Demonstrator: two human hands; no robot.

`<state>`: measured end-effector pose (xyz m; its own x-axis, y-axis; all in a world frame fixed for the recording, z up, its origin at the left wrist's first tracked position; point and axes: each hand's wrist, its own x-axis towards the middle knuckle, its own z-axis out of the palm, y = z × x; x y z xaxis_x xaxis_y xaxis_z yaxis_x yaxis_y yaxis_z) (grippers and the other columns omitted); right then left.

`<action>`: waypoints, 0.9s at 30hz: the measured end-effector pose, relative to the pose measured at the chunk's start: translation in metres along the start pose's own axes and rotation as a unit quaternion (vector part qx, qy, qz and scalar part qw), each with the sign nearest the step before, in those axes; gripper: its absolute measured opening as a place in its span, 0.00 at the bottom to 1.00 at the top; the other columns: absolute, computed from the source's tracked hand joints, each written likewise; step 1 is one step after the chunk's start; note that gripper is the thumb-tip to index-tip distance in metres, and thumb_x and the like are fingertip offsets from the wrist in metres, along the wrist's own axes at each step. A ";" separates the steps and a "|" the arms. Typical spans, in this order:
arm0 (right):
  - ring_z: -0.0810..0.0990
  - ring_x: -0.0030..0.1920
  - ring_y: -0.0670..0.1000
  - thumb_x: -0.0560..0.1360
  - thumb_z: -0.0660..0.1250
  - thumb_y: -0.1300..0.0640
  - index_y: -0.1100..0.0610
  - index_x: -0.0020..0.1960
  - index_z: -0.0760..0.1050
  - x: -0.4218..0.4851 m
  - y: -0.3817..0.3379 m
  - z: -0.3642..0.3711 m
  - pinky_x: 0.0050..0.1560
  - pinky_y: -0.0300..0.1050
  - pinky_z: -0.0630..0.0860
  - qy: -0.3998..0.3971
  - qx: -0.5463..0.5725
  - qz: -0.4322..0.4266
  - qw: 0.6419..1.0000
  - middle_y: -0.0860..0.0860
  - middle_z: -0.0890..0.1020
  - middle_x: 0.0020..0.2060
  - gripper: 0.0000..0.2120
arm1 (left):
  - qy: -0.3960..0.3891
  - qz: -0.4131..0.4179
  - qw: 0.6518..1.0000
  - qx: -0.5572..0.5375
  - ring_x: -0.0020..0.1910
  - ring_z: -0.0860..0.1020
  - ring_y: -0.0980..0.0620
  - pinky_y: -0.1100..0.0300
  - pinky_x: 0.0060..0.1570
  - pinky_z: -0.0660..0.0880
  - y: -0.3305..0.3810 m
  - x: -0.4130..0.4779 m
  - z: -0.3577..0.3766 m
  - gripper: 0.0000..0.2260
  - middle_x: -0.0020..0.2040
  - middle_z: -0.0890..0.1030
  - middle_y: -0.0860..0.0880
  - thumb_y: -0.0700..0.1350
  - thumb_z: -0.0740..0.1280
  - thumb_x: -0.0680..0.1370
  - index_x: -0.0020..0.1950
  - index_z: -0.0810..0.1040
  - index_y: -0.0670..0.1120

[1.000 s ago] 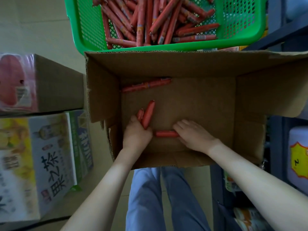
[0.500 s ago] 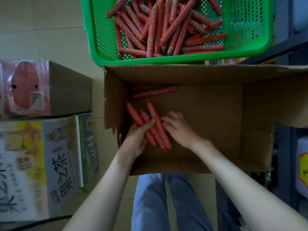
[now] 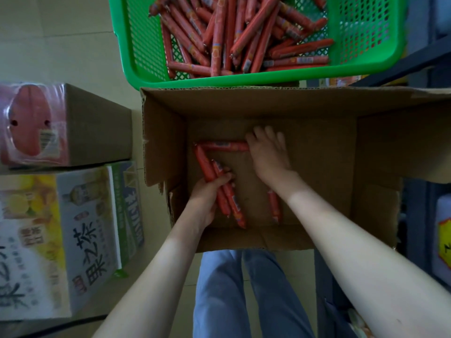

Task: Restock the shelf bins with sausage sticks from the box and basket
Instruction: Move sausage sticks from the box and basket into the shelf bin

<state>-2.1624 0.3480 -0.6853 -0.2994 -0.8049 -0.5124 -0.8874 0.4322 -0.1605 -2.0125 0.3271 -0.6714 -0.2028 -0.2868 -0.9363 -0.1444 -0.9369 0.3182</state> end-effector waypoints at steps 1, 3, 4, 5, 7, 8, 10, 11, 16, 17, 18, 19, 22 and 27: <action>0.61 0.67 0.58 0.79 0.56 0.61 0.56 0.69 0.66 -0.007 0.007 -0.001 0.64 0.52 0.56 0.016 0.003 0.001 1.000 0.56 0.67 0.67 0.19 | 0.005 -0.002 1.000 -0.002 0.40 0.79 0.51 0.59 0.41 0.76 -0.002 0.001 -0.001 0.08 0.44 0.82 0.47 0.37 0.67 0.75 0.53 0.78 0.44; 0.66 0.62 0.59 0.79 0.58 0.56 0.58 0.65 0.70 -0.026 0.021 -0.005 0.60 0.52 0.59 0.068 0.032 0.006 0.997 0.58 0.72 0.61 0.16 | 0.012 -0.006 1.000 -0.002 0.39 0.79 0.52 0.59 0.41 0.77 -0.005 0.002 -0.002 0.08 0.44 0.82 0.46 0.37 0.67 0.75 0.53 0.78 0.43; 0.69 0.59 0.60 0.80 0.58 0.54 0.59 0.63 0.72 -0.039 0.027 -0.008 0.59 0.52 0.62 0.089 0.062 0.016 0.994 0.58 0.74 0.58 0.15 | 0.015 -0.010 1.000 -0.002 0.39 0.79 0.52 0.59 0.42 0.77 -0.008 0.002 -0.002 0.08 0.44 0.82 0.46 0.37 0.67 0.75 0.54 0.78 0.43; 0.70 0.58 0.59 0.80 0.58 0.53 0.59 0.62 0.72 -0.052 0.034 -0.009 0.58 0.52 0.65 0.092 0.096 0.032 0.991 0.57 0.74 0.56 0.15 | 0.018 -0.014 1.000 -0.004 0.39 0.79 0.52 0.59 0.43 0.77 -0.010 0.003 -0.001 0.09 0.44 0.82 0.46 0.37 0.67 0.75 0.54 0.78 0.43; 0.73 0.57 0.56 0.79 0.58 0.51 0.57 0.64 0.68 -0.075 0.043 -0.005 0.57 0.51 0.72 0.041 0.157 0.085 0.983 0.55 0.74 0.56 0.17 | 0.023 -0.018 1.000 -0.010 0.38 0.79 0.52 0.58 0.44 0.77 -0.014 0.004 0.002 0.09 0.44 0.81 0.45 0.36 0.67 0.75 0.55 0.77 0.42; 0.75 0.55 0.56 0.78 0.59 0.50 0.55 0.67 0.64 -0.083 0.047 0.001 0.55 0.52 0.75 -0.009 0.177 0.122 0.977 0.55 0.74 0.56 0.19 | 0.022 -0.019 1.000 -0.012 0.38 0.79 0.52 0.58 0.44 0.77 -0.015 0.005 0.005 0.08 0.44 0.81 0.45 0.36 0.66 0.76 0.54 0.77 0.43; 0.79 0.50 0.56 0.76 0.62 0.46 0.51 0.68 0.56 -0.092 0.052 0.015 0.51 0.55 0.78 -0.107 0.208 0.197 0.952 0.56 0.75 0.55 0.25 | 0.018 -0.024 0.999 -0.012 0.39 0.79 0.52 0.57 0.44 0.77 -0.019 0.005 0.010 0.07 0.44 0.81 0.46 0.36 0.66 0.76 0.53 0.77 0.43; 0.79 0.50 0.56 0.75 0.63 0.43 0.50 0.68 0.55 -0.093 0.053 0.022 0.51 0.55 0.78 -0.135 0.224 0.225 0.939 0.56 0.76 0.56 0.27 | 0.015 -0.030 0.999 -0.008 0.40 0.80 0.52 0.57 0.45 0.77 -0.020 0.005 0.012 0.08 0.44 0.81 0.46 0.36 0.67 0.76 0.53 0.77 0.43; 0.77 0.58 0.58 0.71 0.70 0.45 0.57 0.66 0.63 -0.078 0.040 0.035 0.56 0.51 0.75 -0.137 0.267 0.249 0.921 0.57 0.76 0.59 0.30 | -0.006 -0.065 0.998 0.010 0.43 0.81 0.51 0.53 0.47 0.77 -0.026 -0.003 0.024 0.10 0.46 0.83 0.46 0.37 0.68 0.75 0.55 0.78 0.44; 0.76 0.59 0.58 0.71 0.71 0.48 0.58 0.66 0.64 -0.077 0.035 0.036 0.57 0.51 0.75 -0.129 0.265 0.249 0.923 0.57 0.75 0.60 0.30 | -0.006 -0.063 0.998 0.013 0.44 0.81 0.51 0.51 0.49 0.78 -0.024 -0.007 0.026 0.10 0.47 0.82 0.46 0.37 0.68 0.75 0.55 0.78 0.43; 0.75 0.60 0.59 0.71 0.71 0.50 0.59 0.65 0.64 -0.078 0.030 0.037 0.57 0.50 0.74 -0.119 0.254 0.252 0.926 0.58 0.74 0.60 0.29 | -0.004 -0.060 0.998 0.018 0.45 0.80 0.50 0.49 0.53 0.77 -0.022 -0.011 0.028 0.10 0.48 0.82 0.45 0.36 0.68 0.75 0.55 0.78 0.43; 0.75 0.60 0.59 0.71 0.70 0.52 0.60 0.65 0.64 -0.079 0.027 0.038 0.57 0.50 0.73 -0.108 0.232 0.254 0.933 0.58 0.74 0.60 0.27 | -0.002 -0.054 0.998 0.025 0.45 0.80 0.49 0.47 0.56 0.76 -0.019 -0.017 0.029 0.10 0.48 0.82 0.45 0.36 0.68 0.75 0.55 0.78 0.42; 0.76 0.59 0.59 0.73 0.68 0.58 0.60 0.63 0.67 -0.086 0.030 0.033 0.56 0.48 0.72 -0.092 0.213 0.250 0.940 0.58 0.77 0.59 0.21 | 0.002 -0.034 0.998 0.046 0.41 0.80 0.47 0.47 0.50 0.78 -0.007 -0.041 0.033 0.11 0.44 0.81 0.43 0.35 0.68 0.75 0.56 0.76 0.39; 0.81 0.47 0.55 0.70 0.71 0.61 0.58 0.53 0.74 -0.122 0.030 -0.038 0.45 0.44 0.74 -0.069 0.521 0.232 0.819 0.57 0.80 0.46 0.12 | -0.045 0.005 0.995 0.086 0.38 0.80 0.47 0.52 0.40 0.81 0.026 -0.105 0.043 0.07 0.43 0.80 0.42 0.35 0.68 0.75 0.53 0.76 0.39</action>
<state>-2.1661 0.4441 -0.5957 -0.4129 -0.4322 -0.8017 0.1127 0.8492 -0.5159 -2.0368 0.3413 -0.5585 -0.2898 -0.2698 -0.9183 -0.3043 -0.8837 0.3556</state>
